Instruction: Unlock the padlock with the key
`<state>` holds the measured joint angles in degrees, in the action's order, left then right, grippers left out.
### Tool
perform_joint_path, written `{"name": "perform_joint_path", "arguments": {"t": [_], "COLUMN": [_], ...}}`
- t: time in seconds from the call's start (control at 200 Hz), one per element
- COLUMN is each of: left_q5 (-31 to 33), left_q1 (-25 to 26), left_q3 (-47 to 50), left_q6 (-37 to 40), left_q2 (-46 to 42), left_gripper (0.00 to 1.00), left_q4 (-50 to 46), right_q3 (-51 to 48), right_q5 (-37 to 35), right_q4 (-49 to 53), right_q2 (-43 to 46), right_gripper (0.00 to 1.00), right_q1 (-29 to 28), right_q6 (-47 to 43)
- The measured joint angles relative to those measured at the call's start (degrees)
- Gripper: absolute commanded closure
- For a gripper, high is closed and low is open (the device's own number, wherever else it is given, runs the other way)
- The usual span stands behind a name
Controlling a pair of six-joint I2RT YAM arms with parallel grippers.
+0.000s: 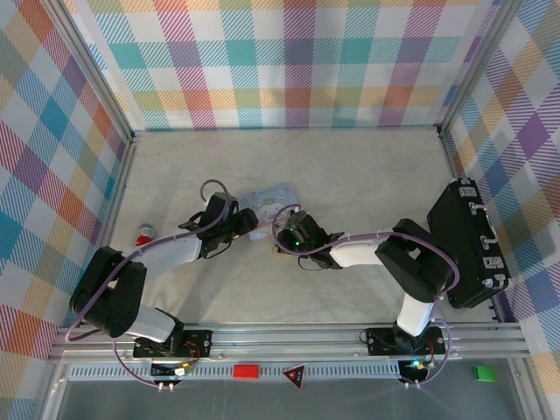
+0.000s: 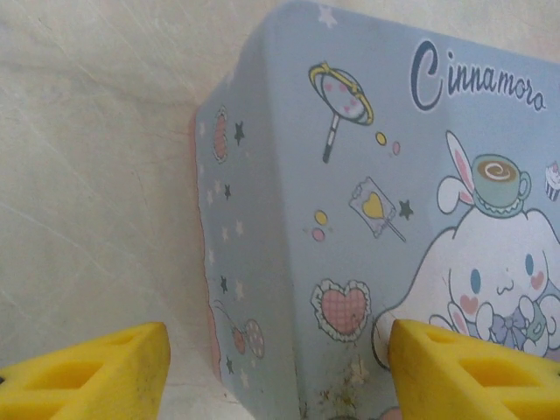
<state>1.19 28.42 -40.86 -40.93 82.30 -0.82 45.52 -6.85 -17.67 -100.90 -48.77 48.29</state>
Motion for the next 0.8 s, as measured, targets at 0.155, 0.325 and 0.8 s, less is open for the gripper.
{"name": "perform_joint_path", "arguments": {"t": [0.155, 0.325, 0.8], "left_q5": [-0.04, -0.07, -0.31], "left_q1": [1.60, 4.61, 7.17], "left_q3": [0.24, 0.24, 0.24], "left_q6": [-0.35, -1.62, -3.13], "left_q2": [-0.42, -0.39, 0.24], "left_gripper": [0.35, 0.35, 0.36], "left_q4": [-0.31, -0.26, 0.98], "right_q3": [-0.76, -1.68, -3.10], "right_q5": [0.74, 1.97, 3.48], "right_q4": [-0.39, -1.84, -2.93], "right_q2": [0.26, 0.26, 0.90], "right_gripper": [1.00, 1.00, 1.00], "right_q1": [1.14, 2.36, 4.70], "right_q6": [2.73, 6.69, 14.56]}}
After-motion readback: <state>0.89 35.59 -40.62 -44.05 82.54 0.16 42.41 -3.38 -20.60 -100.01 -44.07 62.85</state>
